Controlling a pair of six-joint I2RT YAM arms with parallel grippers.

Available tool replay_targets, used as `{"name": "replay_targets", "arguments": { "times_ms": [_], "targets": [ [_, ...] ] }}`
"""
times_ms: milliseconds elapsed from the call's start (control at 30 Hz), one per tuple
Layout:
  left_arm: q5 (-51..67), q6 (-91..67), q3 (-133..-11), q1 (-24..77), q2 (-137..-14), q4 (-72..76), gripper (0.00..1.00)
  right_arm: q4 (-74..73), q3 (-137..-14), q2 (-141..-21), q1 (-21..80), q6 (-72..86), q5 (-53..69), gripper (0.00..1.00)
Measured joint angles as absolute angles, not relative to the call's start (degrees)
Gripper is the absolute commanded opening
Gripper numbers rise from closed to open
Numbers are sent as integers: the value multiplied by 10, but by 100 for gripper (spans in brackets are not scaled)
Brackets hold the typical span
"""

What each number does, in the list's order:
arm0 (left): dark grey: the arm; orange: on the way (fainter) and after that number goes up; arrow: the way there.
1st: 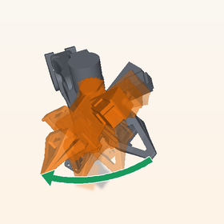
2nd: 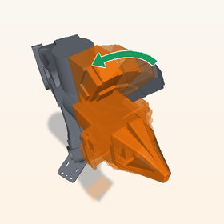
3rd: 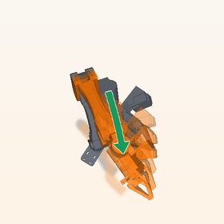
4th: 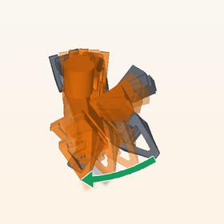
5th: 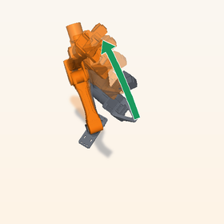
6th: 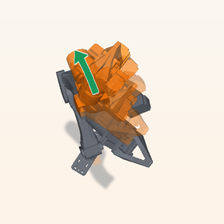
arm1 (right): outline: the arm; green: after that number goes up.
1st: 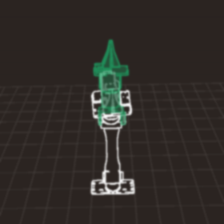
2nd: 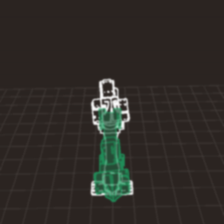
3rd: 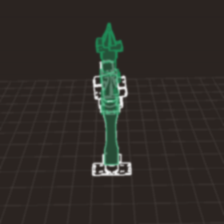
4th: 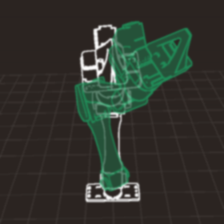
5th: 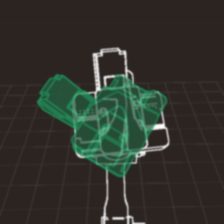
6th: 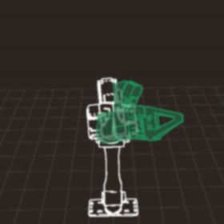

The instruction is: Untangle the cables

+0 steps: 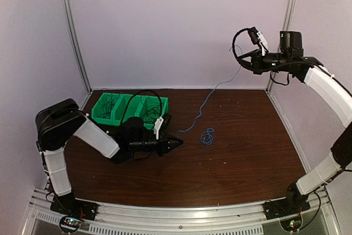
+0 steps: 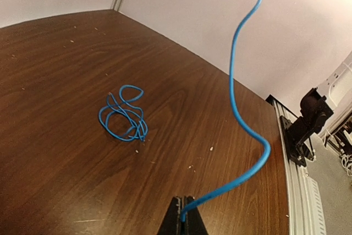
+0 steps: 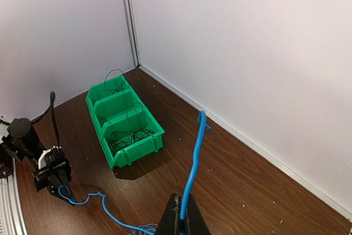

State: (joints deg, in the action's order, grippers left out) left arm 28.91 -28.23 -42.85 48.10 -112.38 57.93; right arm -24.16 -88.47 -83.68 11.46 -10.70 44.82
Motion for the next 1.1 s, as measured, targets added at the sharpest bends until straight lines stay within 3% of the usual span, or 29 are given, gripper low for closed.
{"name": "replay_targets", "arguments": {
  "times_ms": [133, 300, 467, 700, 1100],
  "targets": [
    [260, -269, -415, 438, -1001, 486, 0, -211, -859, -844, 117, -99, 429, 37],
    [228, -230, -500, 382, -907, 305, 0, -213, -858, -902, 159, -107, 486, 57],
    [174, -189, -649, 376, -902, 113, 0, -221, -858, -944, 205, -101, 556, 59],
    [136, -157, -780, 337, -903, -95, 0, -265, -846, -941, 195, -164, 576, 62],
    [100, -116, -918, 230, -917, -253, 0, -243, -594, -862, 190, -280, 472, 63]
  ]
}}
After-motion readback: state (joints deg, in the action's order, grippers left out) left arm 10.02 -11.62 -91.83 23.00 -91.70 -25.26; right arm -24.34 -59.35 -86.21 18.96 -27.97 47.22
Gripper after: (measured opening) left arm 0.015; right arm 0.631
